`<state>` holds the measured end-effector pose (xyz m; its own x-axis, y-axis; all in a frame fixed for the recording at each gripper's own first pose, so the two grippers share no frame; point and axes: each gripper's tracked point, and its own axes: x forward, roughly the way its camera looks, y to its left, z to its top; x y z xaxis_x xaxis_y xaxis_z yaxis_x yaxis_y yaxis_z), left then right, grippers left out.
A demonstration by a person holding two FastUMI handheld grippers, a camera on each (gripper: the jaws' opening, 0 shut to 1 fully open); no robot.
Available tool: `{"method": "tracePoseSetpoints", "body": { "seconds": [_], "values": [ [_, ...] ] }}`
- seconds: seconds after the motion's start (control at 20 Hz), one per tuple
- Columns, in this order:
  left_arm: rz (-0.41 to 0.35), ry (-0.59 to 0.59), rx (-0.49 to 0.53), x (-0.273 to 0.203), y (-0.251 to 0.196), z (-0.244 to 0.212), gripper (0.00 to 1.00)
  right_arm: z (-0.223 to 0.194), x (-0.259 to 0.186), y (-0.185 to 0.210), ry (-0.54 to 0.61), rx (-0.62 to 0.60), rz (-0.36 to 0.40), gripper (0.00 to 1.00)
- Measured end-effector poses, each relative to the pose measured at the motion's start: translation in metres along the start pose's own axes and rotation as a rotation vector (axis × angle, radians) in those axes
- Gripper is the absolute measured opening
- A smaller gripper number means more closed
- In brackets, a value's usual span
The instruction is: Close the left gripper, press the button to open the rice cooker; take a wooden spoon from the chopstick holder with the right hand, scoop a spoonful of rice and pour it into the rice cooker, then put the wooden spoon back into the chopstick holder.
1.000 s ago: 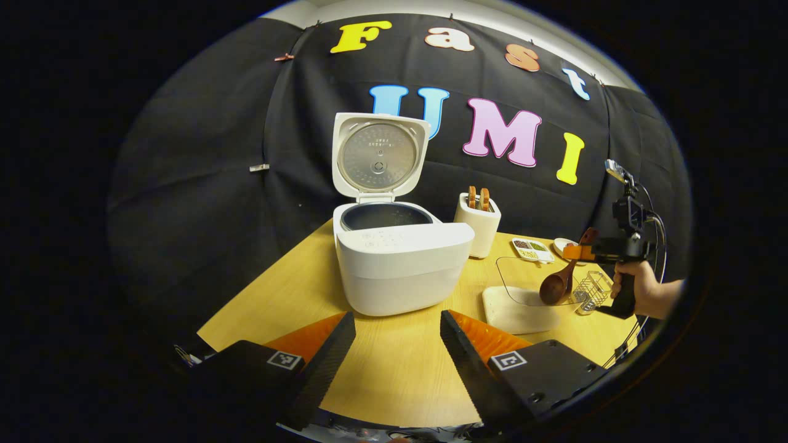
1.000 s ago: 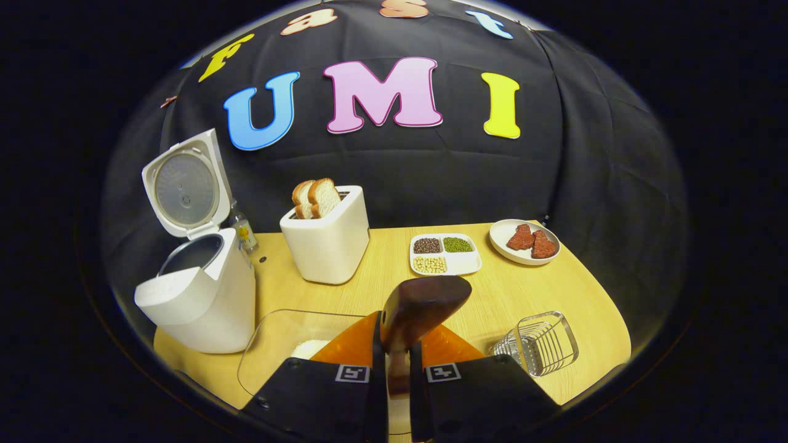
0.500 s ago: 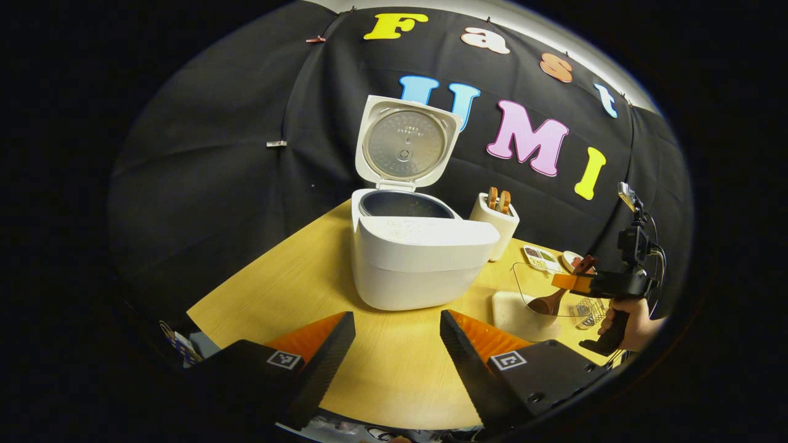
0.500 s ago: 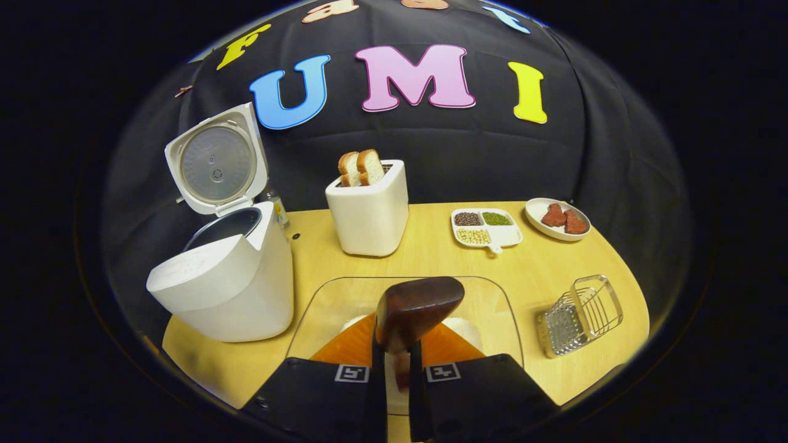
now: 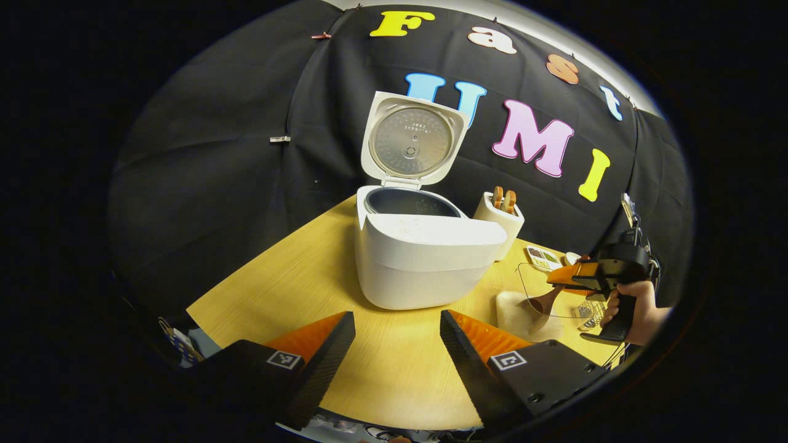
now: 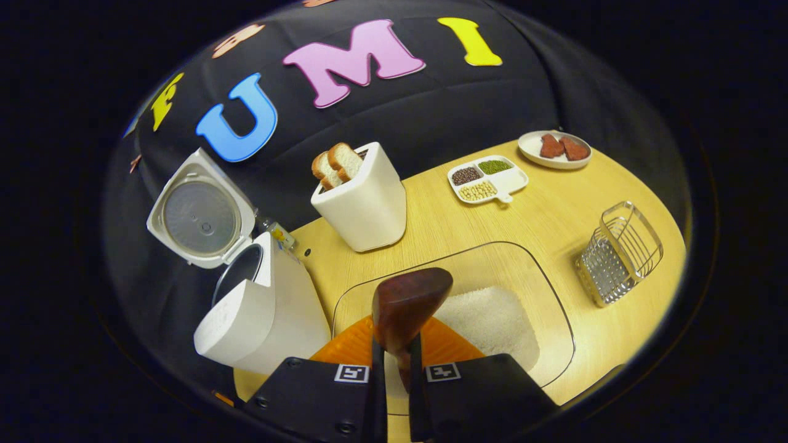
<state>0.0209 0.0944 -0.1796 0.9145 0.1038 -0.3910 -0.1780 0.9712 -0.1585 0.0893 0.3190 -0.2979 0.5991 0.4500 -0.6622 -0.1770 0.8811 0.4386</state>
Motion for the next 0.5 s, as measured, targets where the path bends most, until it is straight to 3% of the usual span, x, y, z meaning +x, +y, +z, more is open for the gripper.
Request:
{"method": "tracePoseSetpoints", "body": {
  "seconds": [0.3,0.5],
  "values": [
    [-0.024,-0.009,0.010,0.002,-0.011,0.009,0.96,0.015,-0.005,-0.022,0.044,0.304,0.039,0.19],
    [-0.032,-0.015,0.014,0.001,-0.017,0.015,0.96,0.033,-0.017,-0.034,0.024,0.350,0.042,0.18]
  ]
}}
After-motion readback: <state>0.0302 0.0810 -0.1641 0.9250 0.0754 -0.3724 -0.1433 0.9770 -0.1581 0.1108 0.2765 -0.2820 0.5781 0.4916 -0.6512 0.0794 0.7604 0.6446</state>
